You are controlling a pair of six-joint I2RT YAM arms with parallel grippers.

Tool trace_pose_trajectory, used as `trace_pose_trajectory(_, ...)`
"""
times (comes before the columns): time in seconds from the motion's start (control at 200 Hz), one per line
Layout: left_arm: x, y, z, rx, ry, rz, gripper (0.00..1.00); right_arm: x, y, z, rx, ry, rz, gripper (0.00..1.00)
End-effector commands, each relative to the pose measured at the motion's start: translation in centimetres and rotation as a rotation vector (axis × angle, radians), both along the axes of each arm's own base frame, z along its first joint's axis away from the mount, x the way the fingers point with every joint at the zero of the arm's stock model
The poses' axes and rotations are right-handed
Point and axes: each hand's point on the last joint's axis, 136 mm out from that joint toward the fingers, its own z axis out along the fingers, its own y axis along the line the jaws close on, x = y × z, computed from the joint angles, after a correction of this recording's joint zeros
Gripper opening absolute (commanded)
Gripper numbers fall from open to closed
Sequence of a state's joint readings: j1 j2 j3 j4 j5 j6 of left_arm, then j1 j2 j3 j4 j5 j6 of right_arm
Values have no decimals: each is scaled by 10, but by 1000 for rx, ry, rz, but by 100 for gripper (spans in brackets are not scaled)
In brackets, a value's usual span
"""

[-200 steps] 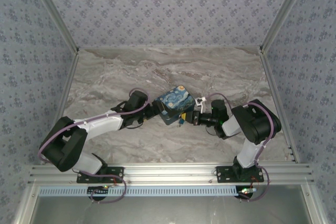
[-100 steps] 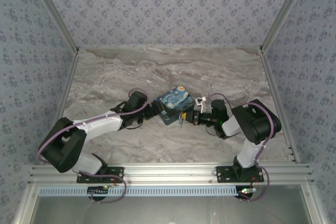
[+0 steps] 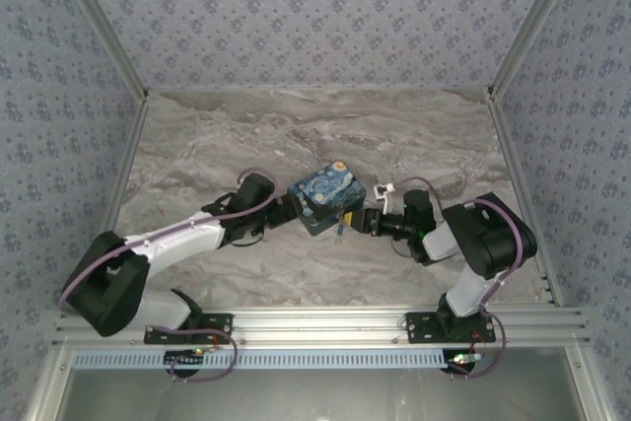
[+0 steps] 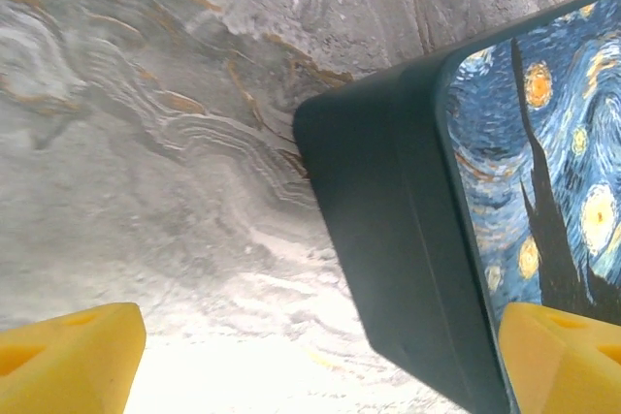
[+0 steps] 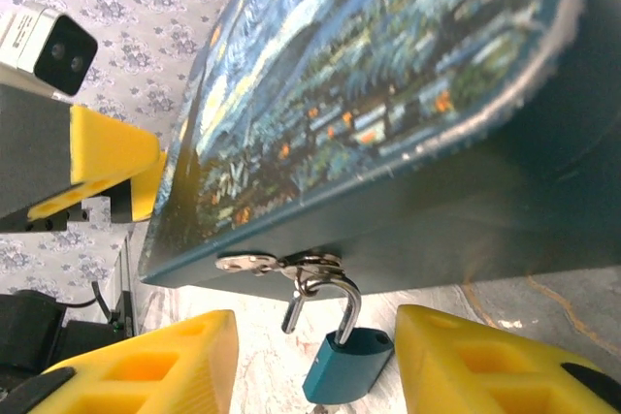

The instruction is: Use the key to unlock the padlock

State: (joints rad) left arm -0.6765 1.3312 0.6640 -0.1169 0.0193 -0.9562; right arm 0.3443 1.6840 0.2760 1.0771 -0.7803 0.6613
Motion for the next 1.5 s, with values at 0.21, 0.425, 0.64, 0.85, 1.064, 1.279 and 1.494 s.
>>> trace_pose_trajectory(0.21,22,2,44,166,-146,-186,99,-6,3,7,7,-26,40,59)
trace_pose_trajectory(0.425,47,-8,40,171,-134,-350,99,-8,10,4,8,-24,62,61)
trace_pose_trajectory(0.64,68,-19,22,126,-80,-453,99,-9,14,1,8,-17,79,64)
trace_pose_trajectory(0.85,82,-28,3,70,-25,-468,99,-9,15,-2,4,-11,78,65)
trace_pose_trajectory(1.064,77,-27,-17,59,25,-450,94,-8,16,0,9,-17,84,65)
trace_pose_trajectory(1.279,73,-22,-27,75,50,-430,92,-4,21,3,21,-27,103,65)
trace_pose_trajectory(1.494,72,-20,-30,78,58,-417,92,-6,27,3,48,-16,136,64)
